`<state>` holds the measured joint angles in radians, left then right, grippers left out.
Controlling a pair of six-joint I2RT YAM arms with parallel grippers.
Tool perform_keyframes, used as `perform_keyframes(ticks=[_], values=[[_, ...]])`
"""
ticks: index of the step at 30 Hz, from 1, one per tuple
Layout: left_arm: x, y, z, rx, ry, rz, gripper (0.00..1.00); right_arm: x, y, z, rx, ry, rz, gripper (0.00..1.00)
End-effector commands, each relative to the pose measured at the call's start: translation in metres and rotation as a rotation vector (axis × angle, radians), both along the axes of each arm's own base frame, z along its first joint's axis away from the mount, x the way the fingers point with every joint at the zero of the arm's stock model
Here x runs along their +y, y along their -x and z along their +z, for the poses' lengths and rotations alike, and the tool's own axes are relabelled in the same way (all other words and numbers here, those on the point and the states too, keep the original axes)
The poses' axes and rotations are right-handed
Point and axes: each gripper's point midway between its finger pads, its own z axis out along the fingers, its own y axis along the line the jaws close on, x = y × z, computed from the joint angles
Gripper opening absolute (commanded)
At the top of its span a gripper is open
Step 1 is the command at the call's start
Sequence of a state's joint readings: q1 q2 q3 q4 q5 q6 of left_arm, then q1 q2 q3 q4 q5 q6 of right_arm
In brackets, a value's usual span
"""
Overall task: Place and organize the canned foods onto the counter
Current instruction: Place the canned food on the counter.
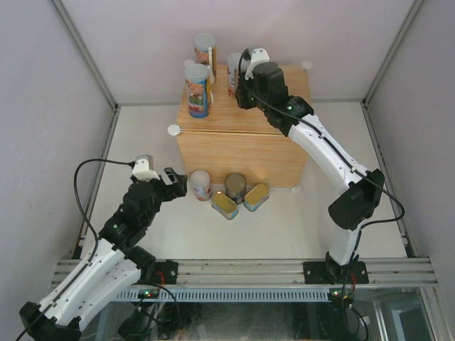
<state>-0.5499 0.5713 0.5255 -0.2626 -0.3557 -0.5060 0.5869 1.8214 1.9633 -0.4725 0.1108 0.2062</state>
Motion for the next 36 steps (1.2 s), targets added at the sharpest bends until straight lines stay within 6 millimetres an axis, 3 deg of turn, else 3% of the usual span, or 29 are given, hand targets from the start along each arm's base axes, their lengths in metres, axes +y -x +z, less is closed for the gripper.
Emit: perform_keyframes(ticks=[1,18,28,36], values=[[-0.005,-0.006,0.017,-0.057,-0.003,-0.017,0.94,-0.007,-0.014,0.037,-0.079,-0.068,-0.036,0.20],[-0.008,-0.005,0.020,-0.053,-0.011,-0.043,0.94,-0.008,-0.045,0.036,-0.085,-0.073,-0.039,0.21],[-0.008,-0.002,0.020,-0.050,-0.012,-0.049,0.94,-0.008,-0.027,0.044,-0.088,-0.078,-0.030,0.23],[-0.008,0.000,0.019,-0.048,-0.008,-0.052,0.95,-0.001,-0.027,0.041,-0.082,-0.085,-0.018,0.24]])
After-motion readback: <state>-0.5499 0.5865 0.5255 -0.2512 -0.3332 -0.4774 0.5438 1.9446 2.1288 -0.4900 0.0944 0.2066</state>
